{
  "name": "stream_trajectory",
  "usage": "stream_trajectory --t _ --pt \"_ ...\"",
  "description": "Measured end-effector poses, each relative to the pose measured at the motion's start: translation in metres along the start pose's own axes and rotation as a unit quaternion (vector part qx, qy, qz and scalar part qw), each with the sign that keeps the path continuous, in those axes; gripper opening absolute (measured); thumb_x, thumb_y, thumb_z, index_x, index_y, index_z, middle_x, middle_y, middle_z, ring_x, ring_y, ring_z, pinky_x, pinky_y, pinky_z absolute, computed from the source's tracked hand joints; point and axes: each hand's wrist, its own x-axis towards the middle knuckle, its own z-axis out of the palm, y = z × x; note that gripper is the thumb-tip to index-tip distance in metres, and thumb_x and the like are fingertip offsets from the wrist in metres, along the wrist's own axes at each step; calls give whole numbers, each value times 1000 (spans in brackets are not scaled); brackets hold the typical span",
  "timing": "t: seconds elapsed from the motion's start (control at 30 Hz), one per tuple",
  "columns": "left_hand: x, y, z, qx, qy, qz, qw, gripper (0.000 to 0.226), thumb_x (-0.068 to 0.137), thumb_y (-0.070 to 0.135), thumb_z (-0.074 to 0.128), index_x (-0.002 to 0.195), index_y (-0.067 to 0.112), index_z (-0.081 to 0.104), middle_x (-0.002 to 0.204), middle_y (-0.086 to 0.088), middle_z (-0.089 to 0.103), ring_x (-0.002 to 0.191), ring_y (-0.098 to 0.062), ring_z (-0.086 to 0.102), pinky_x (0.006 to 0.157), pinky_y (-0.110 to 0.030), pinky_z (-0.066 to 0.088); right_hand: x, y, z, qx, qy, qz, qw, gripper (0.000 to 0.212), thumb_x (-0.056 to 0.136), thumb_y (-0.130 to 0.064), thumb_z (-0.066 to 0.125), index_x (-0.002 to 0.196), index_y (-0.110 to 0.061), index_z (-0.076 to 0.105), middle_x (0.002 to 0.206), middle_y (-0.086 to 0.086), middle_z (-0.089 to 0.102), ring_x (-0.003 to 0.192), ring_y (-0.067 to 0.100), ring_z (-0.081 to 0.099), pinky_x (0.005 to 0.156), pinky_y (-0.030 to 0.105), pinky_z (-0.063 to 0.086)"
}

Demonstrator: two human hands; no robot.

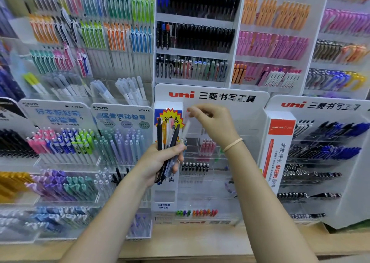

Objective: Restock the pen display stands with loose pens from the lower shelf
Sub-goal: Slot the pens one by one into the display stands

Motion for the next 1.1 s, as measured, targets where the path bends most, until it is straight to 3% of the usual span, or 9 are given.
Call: stream_trajectory --t 0.13,0.2,0.33,0.47,0.6,0.67,0.8,0.9,1.1 --pt "-1 -3 6 63 -70 -27 995 30 80 26 77 95 5 63 70 -11 62 48 -19 52 48 -28 46 -19 1 -1 114 -146 108 977 23 95 -28 65 110 -14 75 101 0 76 94 8 69 82 17 54" --pt "0 -5 10 78 -71 -37 994 26 81 24 79 92 6 63 70 -11 63 49 -19 52 48 -27 46 -24 7 -1 143 -156 127 969 22 94 -26 66 108 -12 75 102 1 76 100 14 69 90 25 55" --pt "-3 -8 18 120 -55 -39 990 14 89 14 73 85 7 62 68 -9 60 49 -17 52 43 -23 44 -33 14 -4 180 -91 127 971 14 96 -20 63 97 -12 75 88 2 74 86 20 67 87 39 56" --pt "-8 -18 19 129 -53 -61 988 17 91 12 70 82 8 57 63 -6 56 47 -17 50 47 -24 44 -39 17 -11 265 38 133 954 18 103 -15 50 94 -8 65 79 5 69 64 14 60 53 23 45" --pt "-13 -31 18 63 -35 -71 995 16 92 14 66 84 10 52 61 -3 47 45 -14 43 46 -23 39 -41 20 -28 334 156 109 923 17 105 -16 43 96 -12 57 78 5 62 52 6 49 45 16 36" --pt "-12 -32 21 9 -1 -45 999 18 89 17 67 83 12 50 59 -1 40 43 -12 38 45 -22 35 -42 21 -34 329 165 112 923 18 106 -18 44 96 -13 58 74 2 59 49 6 43 44 17 33" --pt "-5 -19 32 -6 82 18 996 24 92 16 68 75 11 53 56 -2 42 41 -14 36 45 -25 34 -49 26 -28 350 39 144 925 21 106 -19 43 97 -11 61 70 -3 61 48 8 40 43 18 31" --pt "-5 -11 43 55 82 46 994 17 93 20 70 80 8 65 50 -1 53 39 -16 41 45 -22 39 -55 26 -15 408 -49 145 900 21 105 -16 42 97 -11 61 78 0 64 51 8 45 42 17 35" --pt "-5 -10 43 73 67 50 994 11 88 15 74 92 5 71 58 -5 64 38 -15 42 44 -23 42 -57 29 -9 410 -70 156 896 23 104 -18 47 104 -12 69 79 6 57 61 13 51 52 22 43"
